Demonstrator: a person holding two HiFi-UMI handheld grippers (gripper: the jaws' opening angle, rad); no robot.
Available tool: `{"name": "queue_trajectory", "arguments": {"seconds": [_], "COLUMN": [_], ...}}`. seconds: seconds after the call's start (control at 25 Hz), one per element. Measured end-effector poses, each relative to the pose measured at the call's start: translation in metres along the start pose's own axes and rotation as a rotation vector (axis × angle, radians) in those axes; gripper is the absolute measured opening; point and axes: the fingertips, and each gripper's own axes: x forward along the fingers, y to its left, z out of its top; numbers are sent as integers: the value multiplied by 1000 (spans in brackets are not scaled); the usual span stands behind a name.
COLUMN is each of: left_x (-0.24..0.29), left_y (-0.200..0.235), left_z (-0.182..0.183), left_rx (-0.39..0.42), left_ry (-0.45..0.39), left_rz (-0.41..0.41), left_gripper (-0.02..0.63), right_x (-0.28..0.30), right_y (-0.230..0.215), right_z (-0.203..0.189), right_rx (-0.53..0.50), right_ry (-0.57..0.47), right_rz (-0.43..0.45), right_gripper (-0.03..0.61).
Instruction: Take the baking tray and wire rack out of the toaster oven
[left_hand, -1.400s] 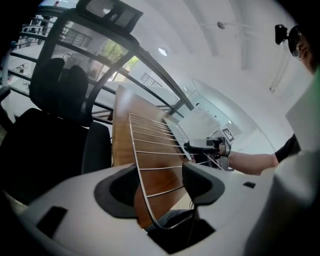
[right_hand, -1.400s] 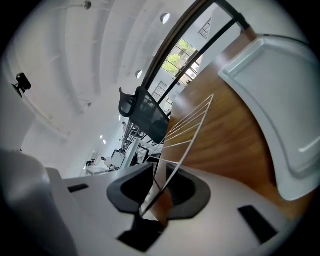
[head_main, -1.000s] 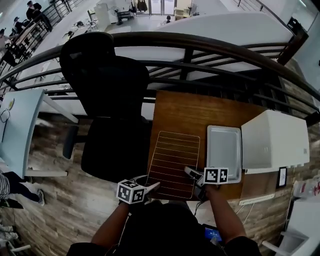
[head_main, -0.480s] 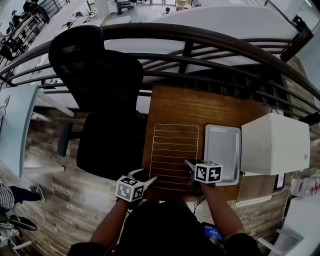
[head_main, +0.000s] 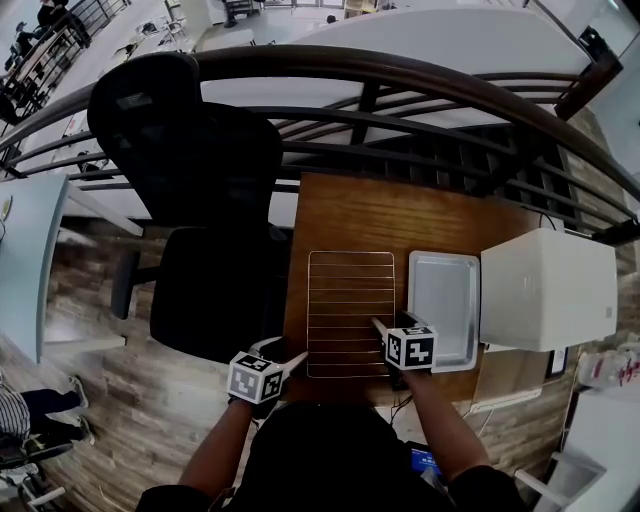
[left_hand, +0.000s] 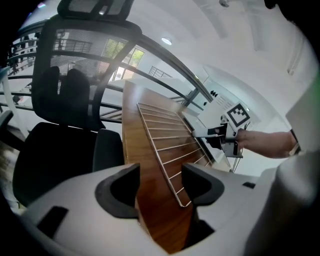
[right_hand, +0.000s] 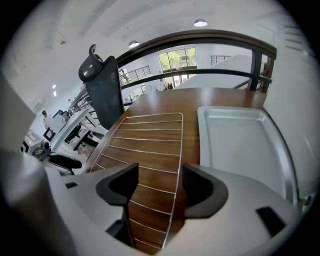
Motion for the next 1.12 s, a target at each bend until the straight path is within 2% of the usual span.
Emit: {"name": "queue_trajectory", "arguments": {"seconds": [0.08, 0.2, 0.36, 0.52, 0.68, 0.84, 1.12], "left_x": [-1, -6, -14, -26, -44, -62, -91], "left_y": [0, 1, 0, -1, 1, 1, -14], "left_z": [2, 5, 13, 25, 37, 49, 85], "left_rx": [2, 3, 28, 71, 109, 176, 271], "left_ry": [-7, -20, -45, -95, -170, -275, -399], "left_rz": [-4, -10, -14, 1, 27, 61, 62], "left_gripper": [267, 267, 265, 255, 219, 126, 48], "right_x": [-4, -6, -10, -19, -35, -57, -118], "right_y": [1, 9, 18, 21, 25, 26, 22], "right_z": [5, 5, 3, 6, 11, 17, 24], "right_rx": [-42, -73, -80, -44, -40, -34, -4], "right_ry": [-20, -18, -21, -59, -123, -240, -424], "right_rz": [-28, -26, -21, -20, -36, -61, -108], "right_gripper": [296, 296, 285, 255, 209, 151, 69]}}
